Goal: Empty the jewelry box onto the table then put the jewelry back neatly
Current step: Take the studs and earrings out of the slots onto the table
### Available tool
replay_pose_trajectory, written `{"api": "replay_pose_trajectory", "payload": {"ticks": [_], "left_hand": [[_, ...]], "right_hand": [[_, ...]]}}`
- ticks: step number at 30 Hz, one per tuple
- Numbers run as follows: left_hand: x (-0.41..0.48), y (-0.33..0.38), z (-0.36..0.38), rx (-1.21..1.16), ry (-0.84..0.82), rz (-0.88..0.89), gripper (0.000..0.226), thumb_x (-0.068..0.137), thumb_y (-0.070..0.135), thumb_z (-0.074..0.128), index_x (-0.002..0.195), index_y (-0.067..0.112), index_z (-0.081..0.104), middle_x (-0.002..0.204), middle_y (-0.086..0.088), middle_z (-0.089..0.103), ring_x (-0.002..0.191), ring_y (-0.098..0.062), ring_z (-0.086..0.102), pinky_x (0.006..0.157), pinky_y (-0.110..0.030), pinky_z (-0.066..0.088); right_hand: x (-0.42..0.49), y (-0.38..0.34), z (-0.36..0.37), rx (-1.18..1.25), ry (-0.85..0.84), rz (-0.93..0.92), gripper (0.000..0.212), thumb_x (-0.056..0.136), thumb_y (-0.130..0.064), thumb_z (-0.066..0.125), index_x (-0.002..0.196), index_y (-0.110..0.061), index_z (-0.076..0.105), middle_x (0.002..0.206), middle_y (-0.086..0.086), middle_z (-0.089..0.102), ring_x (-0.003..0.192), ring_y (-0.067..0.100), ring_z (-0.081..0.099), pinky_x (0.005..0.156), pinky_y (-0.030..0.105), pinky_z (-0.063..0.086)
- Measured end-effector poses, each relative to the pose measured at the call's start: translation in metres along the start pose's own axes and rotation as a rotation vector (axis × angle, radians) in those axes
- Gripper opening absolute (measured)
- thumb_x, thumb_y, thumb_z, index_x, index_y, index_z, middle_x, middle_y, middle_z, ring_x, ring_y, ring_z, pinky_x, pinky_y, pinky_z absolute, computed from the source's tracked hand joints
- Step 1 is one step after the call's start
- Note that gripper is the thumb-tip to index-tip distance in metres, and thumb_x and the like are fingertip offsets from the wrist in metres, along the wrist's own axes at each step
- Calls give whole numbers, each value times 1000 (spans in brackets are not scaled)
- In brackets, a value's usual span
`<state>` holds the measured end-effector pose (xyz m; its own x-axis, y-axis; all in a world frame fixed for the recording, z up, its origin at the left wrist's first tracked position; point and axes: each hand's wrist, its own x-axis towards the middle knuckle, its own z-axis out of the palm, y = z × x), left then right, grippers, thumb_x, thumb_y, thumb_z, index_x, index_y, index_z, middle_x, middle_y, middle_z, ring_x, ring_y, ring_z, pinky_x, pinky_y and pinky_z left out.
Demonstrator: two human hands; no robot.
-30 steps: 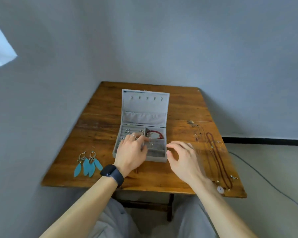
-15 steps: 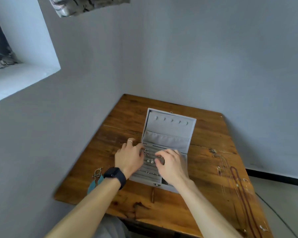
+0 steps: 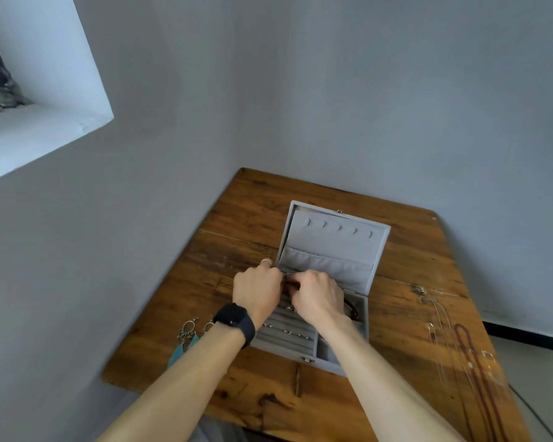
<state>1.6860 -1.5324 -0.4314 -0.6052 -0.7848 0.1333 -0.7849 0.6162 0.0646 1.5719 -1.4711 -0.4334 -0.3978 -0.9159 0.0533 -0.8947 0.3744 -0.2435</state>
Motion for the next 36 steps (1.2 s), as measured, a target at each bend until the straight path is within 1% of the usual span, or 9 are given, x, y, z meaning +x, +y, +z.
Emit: {"api": "replay_pose_trajectory", "payload": {"ticks": [4,6,9,13,18,21,28,32,36], "left_hand": [[0,1,0,-37,-18,1,21,101,22,49,104,21,69,123,-5,55,92,-30,67,61,-36,36],[1,1,2,-91,-42,-27,19,101,26,50,106,20,68,130,-6,51,95,-33,67,64,-37,41],[0,-6,2,-307,-100,-81,20,97,35,55,109,29,71,133,-2,50,102,-33,65,76,-39,50],[-6,-17,2,-662,-30,-112,16,93,38,63,104,32,74,120,5,60,102,-15,62,85,-34,53],[-33,-20,-15,-961,51,-150,16,94,36,66,102,26,76,98,17,72,95,3,63,83,-18,47],[-59,-22,-23,-988,65,-151,14,93,38,67,98,29,76,91,20,72,89,9,63,78,-11,47],[-126,-32,-10,-896,2,-120,10,92,40,68,95,33,75,90,24,71,90,11,62,77,-6,44],[-144,-37,5,-813,-108,-65,11,90,41,67,94,35,76,90,23,71,92,6,63,85,-22,52],[-146,-35,9,-708,-184,-66,13,91,42,66,96,35,75,92,21,71,92,5,62,84,-26,55]], "right_hand": [[3,-1,-4,11,-28,10,25,90,-22,55,109,-31,69,106,5,71,99,32,65,66,33,46],[3,-2,-5,51,-56,35,26,89,-21,55,110,-30,68,106,5,70,98,32,65,66,32,46],[1,0,-3,137,-87,85,20,91,-26,54,106,-32,66,106,0,69,96,28,65,66,31,46],[-7,10,-7,434,10,136,6,95,-32,58,92,-34,62,91,-14,69,86,13,66,72,33,56],[-38,13,-24,667,148,79,5,93,-28,65,93,-32,68,90,-19,69,88,-6,61,77,19,50],[-67,10,-28,726,149,67,4,93,-31,66,93,-34,69,89,-21,70,91,-7,62,78,18,51],[-151,0,1,721,81,43,8,92,-31,67,99,-33,69,92,-21,71,92,-8,63,76,10,49],[-173,0,23,659,44,33,9,92,-28,68,98,-35,69,90,-23,69,92,-9,62,74,8,48],[-175,-2,34,618,33,25,10,92,-29,67,101,-33,69,92,-20,70,90,-5,64,75,13,52]]}}
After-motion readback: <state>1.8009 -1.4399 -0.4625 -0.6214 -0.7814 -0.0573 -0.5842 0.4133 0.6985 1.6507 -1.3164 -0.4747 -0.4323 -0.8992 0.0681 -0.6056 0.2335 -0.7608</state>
